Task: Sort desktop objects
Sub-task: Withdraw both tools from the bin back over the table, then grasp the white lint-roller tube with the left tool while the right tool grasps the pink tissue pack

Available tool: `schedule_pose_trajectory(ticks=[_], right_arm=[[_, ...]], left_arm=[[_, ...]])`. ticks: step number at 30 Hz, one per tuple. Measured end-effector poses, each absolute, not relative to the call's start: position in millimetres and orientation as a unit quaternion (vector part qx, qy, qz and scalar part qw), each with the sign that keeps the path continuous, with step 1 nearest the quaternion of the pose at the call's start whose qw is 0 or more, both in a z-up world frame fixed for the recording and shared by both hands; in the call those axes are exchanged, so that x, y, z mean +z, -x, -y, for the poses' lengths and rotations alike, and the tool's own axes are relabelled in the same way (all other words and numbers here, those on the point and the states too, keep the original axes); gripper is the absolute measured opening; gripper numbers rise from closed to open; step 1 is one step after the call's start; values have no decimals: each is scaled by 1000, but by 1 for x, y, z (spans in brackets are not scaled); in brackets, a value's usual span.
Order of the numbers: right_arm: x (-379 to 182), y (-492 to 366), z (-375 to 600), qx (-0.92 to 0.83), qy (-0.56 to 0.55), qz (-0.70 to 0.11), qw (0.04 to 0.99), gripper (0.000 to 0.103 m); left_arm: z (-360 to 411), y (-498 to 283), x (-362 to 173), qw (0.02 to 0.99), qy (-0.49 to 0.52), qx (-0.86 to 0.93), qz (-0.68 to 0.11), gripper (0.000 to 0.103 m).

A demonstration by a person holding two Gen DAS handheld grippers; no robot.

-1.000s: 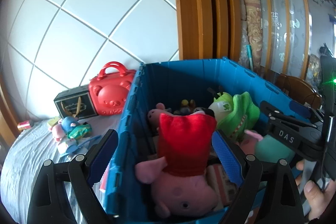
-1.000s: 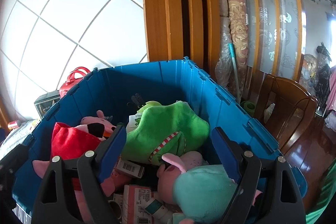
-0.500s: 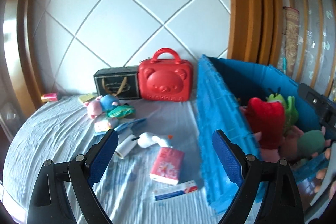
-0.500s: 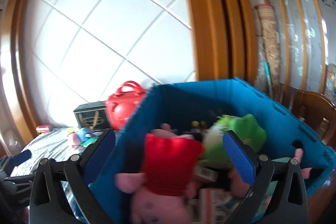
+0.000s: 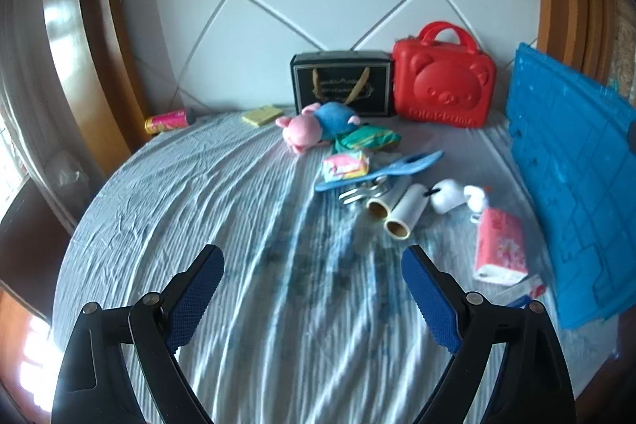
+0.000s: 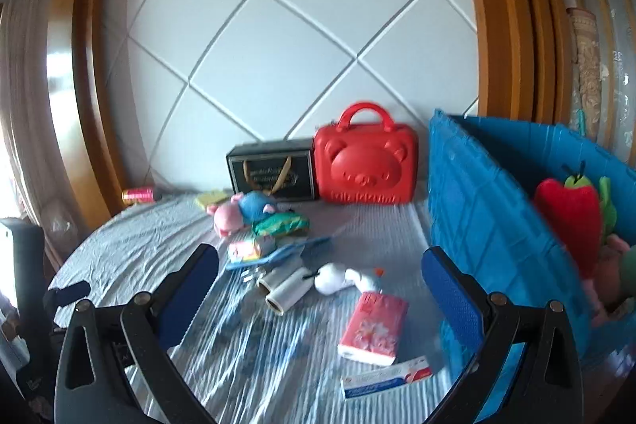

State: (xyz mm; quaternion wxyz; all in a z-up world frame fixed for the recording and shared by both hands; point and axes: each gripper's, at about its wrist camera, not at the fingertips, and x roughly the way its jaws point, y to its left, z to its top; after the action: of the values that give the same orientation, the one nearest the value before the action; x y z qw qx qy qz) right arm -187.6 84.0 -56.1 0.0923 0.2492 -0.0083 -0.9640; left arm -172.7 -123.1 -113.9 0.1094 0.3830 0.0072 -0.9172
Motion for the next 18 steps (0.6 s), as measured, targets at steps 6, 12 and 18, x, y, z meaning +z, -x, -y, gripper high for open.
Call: schedule_pose_trajectory(ticks=[6,12,18], right_arm=[[-145,200,-61,-928,-361,-28,85,103],[-188,229,-75,-911,-406,-6,69,103],[-199,262,-89,-902,-432,16,17,103]], left_arm=[[128,196,-171,89,-441,-893,-5,92],[109,230,-193,65,-460,-885,14,92],[90,269,-204,26,-467,-883,32,92]])
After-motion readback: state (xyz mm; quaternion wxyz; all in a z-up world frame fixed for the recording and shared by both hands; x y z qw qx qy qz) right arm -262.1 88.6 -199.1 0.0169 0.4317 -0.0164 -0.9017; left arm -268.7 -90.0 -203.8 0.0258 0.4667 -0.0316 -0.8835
